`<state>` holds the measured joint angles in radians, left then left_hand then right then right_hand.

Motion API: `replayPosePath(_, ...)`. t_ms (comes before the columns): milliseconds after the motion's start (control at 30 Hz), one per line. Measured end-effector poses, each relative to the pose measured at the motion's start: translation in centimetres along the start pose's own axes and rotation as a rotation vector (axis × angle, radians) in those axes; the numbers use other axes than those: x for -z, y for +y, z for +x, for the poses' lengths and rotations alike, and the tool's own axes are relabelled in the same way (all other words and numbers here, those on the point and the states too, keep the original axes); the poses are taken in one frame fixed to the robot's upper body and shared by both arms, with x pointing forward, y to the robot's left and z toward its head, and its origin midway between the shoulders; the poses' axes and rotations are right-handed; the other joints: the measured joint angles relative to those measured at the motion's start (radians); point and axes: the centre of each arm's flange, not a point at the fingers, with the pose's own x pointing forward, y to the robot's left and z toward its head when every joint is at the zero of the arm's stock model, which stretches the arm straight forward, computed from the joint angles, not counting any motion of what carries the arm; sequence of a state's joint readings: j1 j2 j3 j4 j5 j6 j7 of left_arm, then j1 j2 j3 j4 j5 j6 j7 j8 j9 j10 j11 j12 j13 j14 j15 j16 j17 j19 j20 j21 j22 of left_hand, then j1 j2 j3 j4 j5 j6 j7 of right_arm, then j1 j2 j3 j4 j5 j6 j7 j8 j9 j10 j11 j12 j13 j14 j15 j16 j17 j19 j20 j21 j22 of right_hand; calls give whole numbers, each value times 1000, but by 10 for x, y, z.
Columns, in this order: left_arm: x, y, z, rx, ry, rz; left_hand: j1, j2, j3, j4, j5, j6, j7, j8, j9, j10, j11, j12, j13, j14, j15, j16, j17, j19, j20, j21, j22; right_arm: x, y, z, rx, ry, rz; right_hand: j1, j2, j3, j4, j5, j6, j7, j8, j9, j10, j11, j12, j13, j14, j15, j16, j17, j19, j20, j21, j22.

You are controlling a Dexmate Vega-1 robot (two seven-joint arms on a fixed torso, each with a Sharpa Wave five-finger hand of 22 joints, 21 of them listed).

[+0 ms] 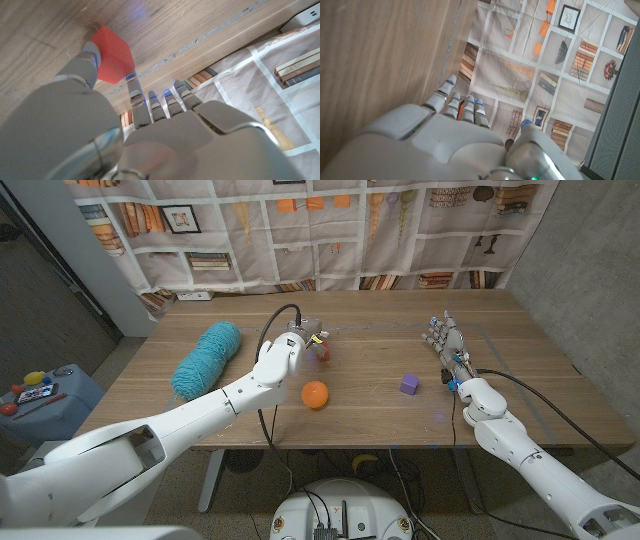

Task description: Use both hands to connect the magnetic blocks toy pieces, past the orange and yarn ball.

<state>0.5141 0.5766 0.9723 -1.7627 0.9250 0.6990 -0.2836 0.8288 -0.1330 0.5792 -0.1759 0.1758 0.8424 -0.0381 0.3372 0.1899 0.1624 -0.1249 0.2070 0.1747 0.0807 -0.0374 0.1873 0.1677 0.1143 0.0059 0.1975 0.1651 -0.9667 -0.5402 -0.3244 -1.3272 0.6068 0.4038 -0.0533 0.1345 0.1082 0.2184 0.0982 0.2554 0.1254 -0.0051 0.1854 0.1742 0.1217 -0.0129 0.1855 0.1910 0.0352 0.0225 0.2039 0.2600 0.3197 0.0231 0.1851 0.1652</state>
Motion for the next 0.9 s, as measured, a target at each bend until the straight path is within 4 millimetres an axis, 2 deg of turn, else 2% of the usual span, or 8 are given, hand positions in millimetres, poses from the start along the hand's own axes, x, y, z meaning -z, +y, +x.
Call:
replayPosePath(267,5,5,-3,-22,0,-37,1,-1,-4,4,0,0,0,-1,0,5,-5,-3,0,0,0,-3,0,1,-1,0,0,-8,1,-7,-17,-9,-27,0,0,6,-6,0,19,5,0,0,15,-4,7,0,12,-12,0,-5,7,-7,0,-2)
replayPosePath(300,11,8,-7,-32,5,-49,1,-1,-4,4,0,0,0,-1,0,5,-5,-4,0,0,0,-3,0,1,-1,0,0,-8,0,-8,-15,-5,-47,0,0,6,-6,0,19,5,0,0,21,-3,7,0,12,-12,0,-5,10,-10,0,-2)
replayPosePath(400,14,9,-9,-41,1,-69,1,-1,-4,4,0,7,4,-2,-1,5,-5,-4,0,0,0,-3,0,1,-1,0,0,-12,0,-11,-28,-7,-74,0,0,9,-9,0,27,-2,8,0,23,-1,8,0,17,-17,0,-9,11,-11,0,-2)
replayPosePath(633,21,10,-17,-65,-5,-118,5,1,-12,4,2,8,5,-4,-2,11,-11,-4,0,4,4,-3,0,3,-3,0,0,-24,-2,-18,-62,-12,-154,0,0,11,-11,0,26,-2,8,0,32,-3,11,0,21,-21,0,-14,11,-11,0,-2)
replayPosePath(700,23,11,-18,-73,-6,-129,7,0,-12,4,2,12,9,-3,-2,11,-11,-4,0,10,1,-3,0,4,-4,0,0,-26,-3,-19,-66,-14,-165,11,11,15,-15,0,26,-2,8,0,32,-3,11,0,22,-23,0,-14,11,-11,0,-2)
replayPosePath(867,21,12,-18,-95,-17,-153,7,1,-16,7,2,12,9,-1,1,22,-14,-4,0,13,2,-3,0,11,-4,0,0,-32,-2,-25,-87,-21,-183,11,10,15,-15,-3,32,-8,8,0,36,0,11,0,23,-22,0,-14,11,-11,0,-2)
replayPosePath(900,27,13,-24,-104,-12,-169,7,1,-16,8,2,12,9,0,2,23,-13,-4,0,12,2,-3,0,11,-4,0,0,-33,-2,-26,-84,-24,-232,17,4,18,-18,-4,32,-8,8,0,36,0,11,0,27,-18,0,-14,11,-11,0,-2)
